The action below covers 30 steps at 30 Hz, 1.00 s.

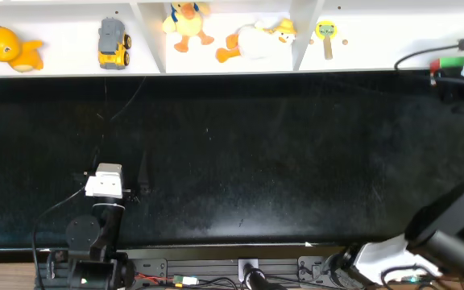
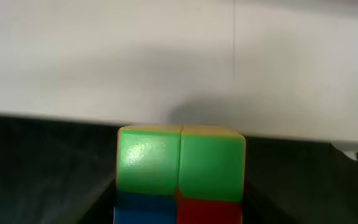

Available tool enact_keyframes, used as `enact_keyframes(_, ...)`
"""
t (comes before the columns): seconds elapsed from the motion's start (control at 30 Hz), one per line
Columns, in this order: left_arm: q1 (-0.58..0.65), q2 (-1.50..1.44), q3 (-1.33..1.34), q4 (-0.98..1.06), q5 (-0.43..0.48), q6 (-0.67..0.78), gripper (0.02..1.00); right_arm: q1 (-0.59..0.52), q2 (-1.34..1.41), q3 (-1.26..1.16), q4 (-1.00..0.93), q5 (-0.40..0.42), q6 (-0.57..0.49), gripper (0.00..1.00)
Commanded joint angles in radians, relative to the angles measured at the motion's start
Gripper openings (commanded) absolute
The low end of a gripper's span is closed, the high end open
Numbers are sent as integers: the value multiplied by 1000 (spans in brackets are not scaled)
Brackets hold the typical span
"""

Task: Store Toys

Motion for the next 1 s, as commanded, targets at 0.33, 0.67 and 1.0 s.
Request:
enact_keyframes(0.33,-7,-8,-3,-2,-2,16,998,87,200,248,14,-128,199,520)
enact_keyframes(0.67,-7,-8,-3,-2,-2,16,998,116,223,277,27,-148,245,540)
enact_keyframes(1.0,-7,-8,-3,-2,-2,16,998,116,252,277,15,-144,259,581)
